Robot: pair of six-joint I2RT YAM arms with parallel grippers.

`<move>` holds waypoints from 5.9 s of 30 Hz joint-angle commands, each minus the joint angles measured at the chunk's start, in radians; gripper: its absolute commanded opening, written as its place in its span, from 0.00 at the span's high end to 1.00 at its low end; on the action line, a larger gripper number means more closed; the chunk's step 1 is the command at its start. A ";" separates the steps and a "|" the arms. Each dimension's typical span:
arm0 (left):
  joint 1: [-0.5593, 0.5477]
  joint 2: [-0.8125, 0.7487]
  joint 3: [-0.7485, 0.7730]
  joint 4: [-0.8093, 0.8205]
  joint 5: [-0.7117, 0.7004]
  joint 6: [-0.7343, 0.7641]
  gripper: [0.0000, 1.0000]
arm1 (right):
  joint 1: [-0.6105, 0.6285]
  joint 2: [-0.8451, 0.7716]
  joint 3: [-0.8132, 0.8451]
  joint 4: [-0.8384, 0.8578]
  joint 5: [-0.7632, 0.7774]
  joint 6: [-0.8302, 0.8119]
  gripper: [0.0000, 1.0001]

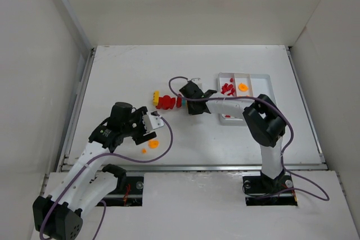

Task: Sort the legos into containers by color

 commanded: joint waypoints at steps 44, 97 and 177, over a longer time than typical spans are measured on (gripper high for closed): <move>-0.045 0.289 -0.033 -0.164 0.106 0.791 0.36 | -0.535 -0.310 -0.200 0.107 -0.019 -0.257 0.81; -0.140 0.712 0.188 -0.310 -0.080 1.022 0.96 | -0.535 -0.707 -0.352 0.110 -0.192 -0.389 0.32; -0.256 0.244 0.345 0.509 0.241 -0.097 0.00 | -0.056 -0.738 -0.041 -0.018 -0.200 -0.010 1.00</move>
